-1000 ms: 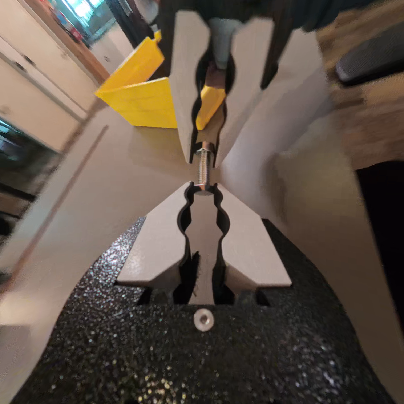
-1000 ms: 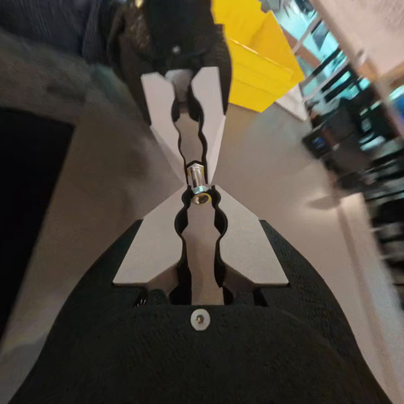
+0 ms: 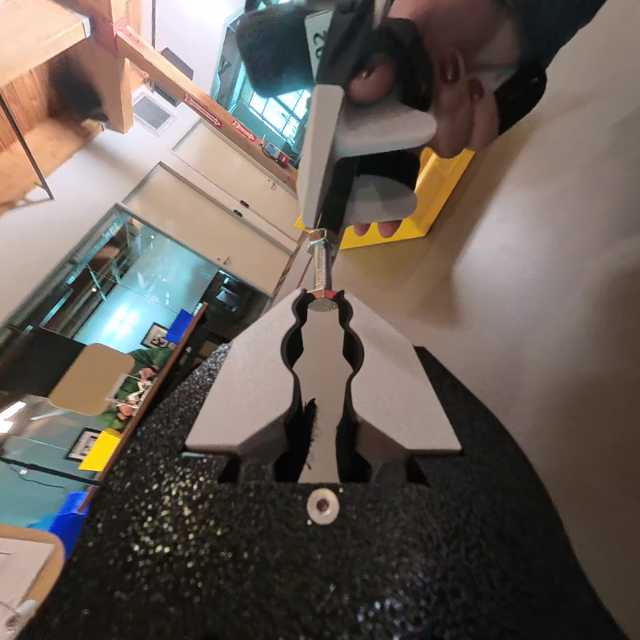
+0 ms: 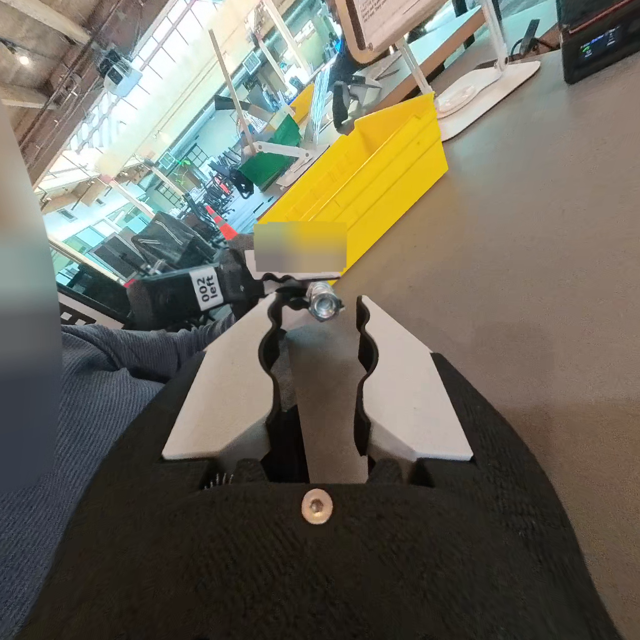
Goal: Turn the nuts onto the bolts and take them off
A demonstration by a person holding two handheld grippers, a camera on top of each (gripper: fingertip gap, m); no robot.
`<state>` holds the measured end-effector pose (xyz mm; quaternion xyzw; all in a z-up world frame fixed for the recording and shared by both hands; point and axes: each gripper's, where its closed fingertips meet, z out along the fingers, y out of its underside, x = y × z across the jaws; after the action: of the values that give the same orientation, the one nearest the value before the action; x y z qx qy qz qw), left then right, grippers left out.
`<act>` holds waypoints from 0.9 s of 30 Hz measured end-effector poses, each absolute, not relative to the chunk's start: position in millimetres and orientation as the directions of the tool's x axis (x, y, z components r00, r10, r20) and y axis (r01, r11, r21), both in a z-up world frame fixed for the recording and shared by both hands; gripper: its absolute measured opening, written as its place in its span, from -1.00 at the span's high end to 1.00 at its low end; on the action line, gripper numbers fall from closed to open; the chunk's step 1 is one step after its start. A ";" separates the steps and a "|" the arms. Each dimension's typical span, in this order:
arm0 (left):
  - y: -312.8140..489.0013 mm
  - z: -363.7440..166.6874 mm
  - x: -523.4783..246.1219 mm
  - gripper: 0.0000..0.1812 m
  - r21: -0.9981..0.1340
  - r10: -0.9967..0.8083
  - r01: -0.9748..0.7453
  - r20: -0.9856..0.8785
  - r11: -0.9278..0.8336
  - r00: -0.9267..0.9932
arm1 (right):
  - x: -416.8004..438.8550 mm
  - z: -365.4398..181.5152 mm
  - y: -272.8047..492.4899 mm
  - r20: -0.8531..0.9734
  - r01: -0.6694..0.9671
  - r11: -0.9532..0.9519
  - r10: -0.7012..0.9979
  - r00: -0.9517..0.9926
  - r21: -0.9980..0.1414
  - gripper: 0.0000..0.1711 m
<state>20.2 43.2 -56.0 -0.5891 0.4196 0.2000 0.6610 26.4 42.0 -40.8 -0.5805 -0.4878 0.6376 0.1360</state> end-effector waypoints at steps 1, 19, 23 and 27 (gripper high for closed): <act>42.6 -56.2 22.2 0.83 -0.588 -0.218 -0.776 -0.808 0.228 0.548 | 26.1 -42.0 41.3 -0.610 0.397 -0.487 0.738 -0.288 -0.778 0.56; 29.5 -43.1 15.9 0.83 -0.971 -0.616 -0.235 -0.209 0.040 0.760 | 82.8 -41.0 134.3 0.566 0.467 0.564 0.810 -0.153 -0.681 0.81; 39.8 -52.2 16.5 0.83 -0.932 -0.531 -0.358 -0.334 0.061 0.779 | 161.8 -83.4 247.9 0.442 0.860 0.080 0.879 0.177 -0.503 0.81; 51.0 -68.6 24.5 0.83 -0.911 -0.482 -0.406 -0.386 0.067 0.787 | 197.6 -129.8 279.2 0.340 0.935 -0.107 0.912 0.228 -0.338 0.81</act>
<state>24.5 51.0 -68.6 -0.6826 0.3253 -0.0290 0.6538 197.6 279.2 -129.8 -0.7437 -0.6209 -0.0229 0.2467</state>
